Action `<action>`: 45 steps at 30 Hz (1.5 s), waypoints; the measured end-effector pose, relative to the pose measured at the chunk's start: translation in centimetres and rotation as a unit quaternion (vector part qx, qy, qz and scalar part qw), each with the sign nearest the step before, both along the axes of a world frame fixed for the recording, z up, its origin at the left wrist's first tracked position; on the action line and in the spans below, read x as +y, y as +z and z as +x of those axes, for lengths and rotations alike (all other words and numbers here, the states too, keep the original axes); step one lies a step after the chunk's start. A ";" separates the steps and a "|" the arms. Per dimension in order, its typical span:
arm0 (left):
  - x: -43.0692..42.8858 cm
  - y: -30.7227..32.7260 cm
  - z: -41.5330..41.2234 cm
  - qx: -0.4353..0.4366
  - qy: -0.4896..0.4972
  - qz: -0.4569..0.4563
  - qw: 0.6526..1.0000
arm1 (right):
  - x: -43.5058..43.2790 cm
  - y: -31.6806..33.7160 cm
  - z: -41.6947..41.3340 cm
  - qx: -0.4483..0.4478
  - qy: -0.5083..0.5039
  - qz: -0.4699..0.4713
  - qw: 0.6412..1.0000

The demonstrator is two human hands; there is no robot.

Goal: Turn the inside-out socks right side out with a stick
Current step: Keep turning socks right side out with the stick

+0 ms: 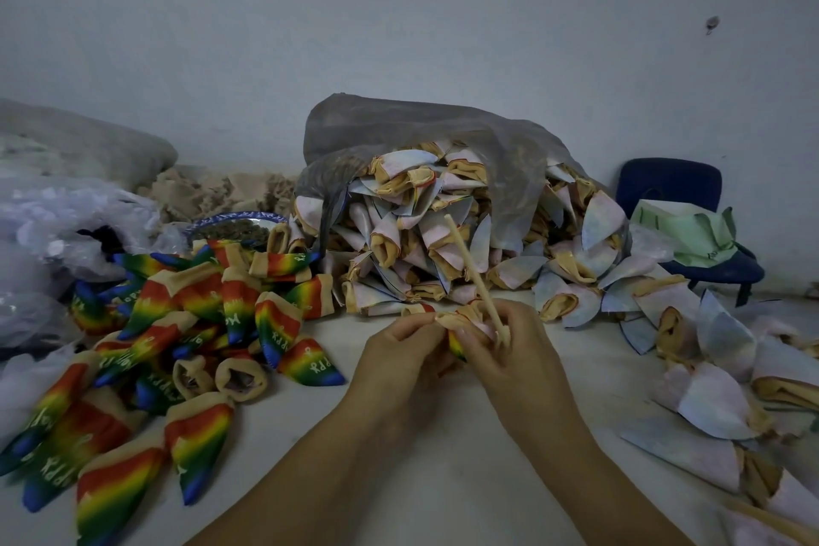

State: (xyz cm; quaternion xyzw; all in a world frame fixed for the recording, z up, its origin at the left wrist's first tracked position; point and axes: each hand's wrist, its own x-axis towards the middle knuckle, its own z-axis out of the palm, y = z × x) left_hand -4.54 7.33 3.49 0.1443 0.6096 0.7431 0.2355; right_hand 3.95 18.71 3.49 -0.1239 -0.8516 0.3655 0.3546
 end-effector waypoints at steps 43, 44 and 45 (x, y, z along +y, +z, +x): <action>0.1 -0.6 -0.2 -0.151 -0.066 0.148 0.975 | -0.1 0.0 -0.1 -0.055 -0.021 0.086 0.995; 0.1 -0.5 -0.2 -0.153 -0.073 0.151 0.974 | 0.0 -0.1 -0.1 -0.057 -0.027 0.072 0.995; 0.2 -0.5 -0.2 -0.146 -0.083 0.144 0.975 | 0.0 -0.1 -0.1 -0.057 -0.030 0.036 0.997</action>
